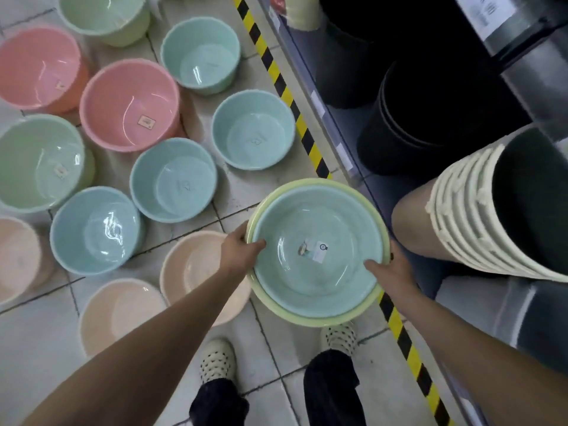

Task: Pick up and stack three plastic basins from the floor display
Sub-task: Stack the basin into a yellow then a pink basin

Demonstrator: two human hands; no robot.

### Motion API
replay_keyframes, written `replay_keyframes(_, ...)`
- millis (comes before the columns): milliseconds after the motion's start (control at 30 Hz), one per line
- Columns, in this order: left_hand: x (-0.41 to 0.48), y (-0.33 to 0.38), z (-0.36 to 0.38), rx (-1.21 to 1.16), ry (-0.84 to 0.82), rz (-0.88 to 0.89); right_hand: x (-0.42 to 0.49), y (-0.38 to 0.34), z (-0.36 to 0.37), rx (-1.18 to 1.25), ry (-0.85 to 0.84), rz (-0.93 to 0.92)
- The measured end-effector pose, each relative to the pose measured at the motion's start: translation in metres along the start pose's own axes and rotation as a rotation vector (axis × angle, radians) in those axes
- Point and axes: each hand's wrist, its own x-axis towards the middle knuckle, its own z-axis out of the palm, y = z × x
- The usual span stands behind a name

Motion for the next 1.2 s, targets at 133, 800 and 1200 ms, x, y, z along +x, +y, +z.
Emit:
replay_keyframes(133, 0.033, -0.021, 0.026, -0.041, 0.054, -0.015, 0.057, 0.008, 0.013, -0.048, -0.010, -0.016)
replay_keyframes(800, 0.155, -0.130, 0.095, -0.134, 0.083, -0.057, 0.201, 0.080, 0.092, -0.222, 0.014, -0.030)
replay_keyframes(1200, 0.173, -0.149, 0.098, -0.211, -0.003, -0.091, 0.214, 0.081, 0.109, -0.118, 0.032, -0.037)
